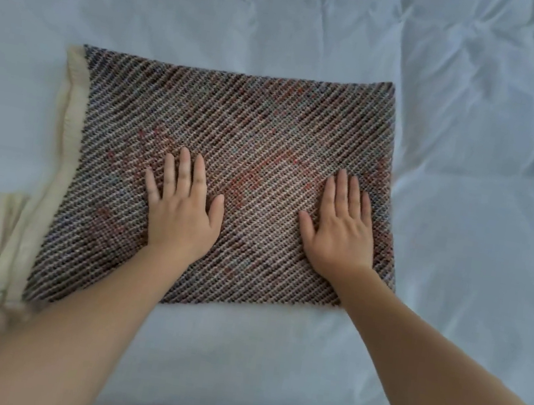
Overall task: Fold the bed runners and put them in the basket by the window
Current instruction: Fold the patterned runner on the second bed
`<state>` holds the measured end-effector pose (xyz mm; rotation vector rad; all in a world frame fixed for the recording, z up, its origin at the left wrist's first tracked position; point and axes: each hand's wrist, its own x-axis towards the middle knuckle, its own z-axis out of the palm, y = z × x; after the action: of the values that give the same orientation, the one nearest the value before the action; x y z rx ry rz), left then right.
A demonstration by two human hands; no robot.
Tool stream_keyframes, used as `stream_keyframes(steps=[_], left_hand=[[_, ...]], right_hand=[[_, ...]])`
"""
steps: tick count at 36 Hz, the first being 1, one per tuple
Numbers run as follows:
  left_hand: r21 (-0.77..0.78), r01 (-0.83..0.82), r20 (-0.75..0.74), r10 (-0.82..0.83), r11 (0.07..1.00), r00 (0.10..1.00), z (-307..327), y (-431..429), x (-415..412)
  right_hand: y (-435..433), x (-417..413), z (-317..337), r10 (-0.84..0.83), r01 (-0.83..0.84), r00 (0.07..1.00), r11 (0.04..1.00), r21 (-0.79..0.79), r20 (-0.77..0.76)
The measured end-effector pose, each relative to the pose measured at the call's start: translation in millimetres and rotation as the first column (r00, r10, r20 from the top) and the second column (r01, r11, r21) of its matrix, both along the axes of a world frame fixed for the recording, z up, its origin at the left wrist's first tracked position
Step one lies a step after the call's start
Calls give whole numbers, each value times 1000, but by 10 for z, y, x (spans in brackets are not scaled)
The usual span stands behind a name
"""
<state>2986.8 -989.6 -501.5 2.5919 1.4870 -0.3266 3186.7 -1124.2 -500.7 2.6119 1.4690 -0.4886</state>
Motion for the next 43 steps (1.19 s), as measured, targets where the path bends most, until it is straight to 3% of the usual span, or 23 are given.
stream_keyframes(steps=[9, 12, 15, 18, 22, 24, 25, 29, 32, 34, 37, 41, 43], left_hand=[[-8, -9, -9, 9, 1000, 1000, -14, -282, -79], [-30, -36, -11, 35, 999, 999, 16, -373, -66], [-82, -64, 10, 65, 995, 998, 90, -515, 9], [-130, -42, 68, 51, 991, 996, 155, -692, 106], [-208, -36, 145, 67, 978, 987, 245, -834, 121], [-266, -54, 222, 115, 963, 968, 309, -844, 92], [-292, -60, 273, 143, 955, 951, 351, -838, 71], [-398, -57, 479, 260, 915, 838, 548, -755, -27], [-534, -61, 578, 417, 844, 702, 758, -686, -114], [-642, -71, 577, 542, 763, 611, 885, -619, -211], [-687, -57, 584, 596, 725, 552, 1005, -489, -434], [-765, -61, 557, 706, 641, 437, 1107, -310, -797], [-785, -55, 542, 726, 617, 423, 1122, -240, -990]], right_hand=[[-639, 188, -116, -215, 216, 975, 976, 14, -53], [-784, 266, -91, -278, 284, 952, 959, 26, -129], [-711, 312, 113, -302, 359, 902, 922, 147, -308], [-483, 403, 342, -447, 608, 723, 774, 177, -527], [-161, 648, 518, -545, 821, 322, 568, -57, -774], [-65, 730, 659, -501, 826, 191, 546, -137, -844], [-22, 739, 740, -468, 810, 184, 571, -137, -864], [240, 550, 1083, -353, 725, 259, 686, -61, -899], [535, 210, 1322, -273, 625, 437, 777, 71, -857], [742, -83, 1465, -200, 528, 542, 837, 146, -816], [994, -519, 1536, -119, 426, 639, 877, 221, -760], [1286, -1014, 1467, -111, 347, 729, 911, 224, -676], [1398, -1251, 1407, -116, 312, 747, 931, 190, -655]])
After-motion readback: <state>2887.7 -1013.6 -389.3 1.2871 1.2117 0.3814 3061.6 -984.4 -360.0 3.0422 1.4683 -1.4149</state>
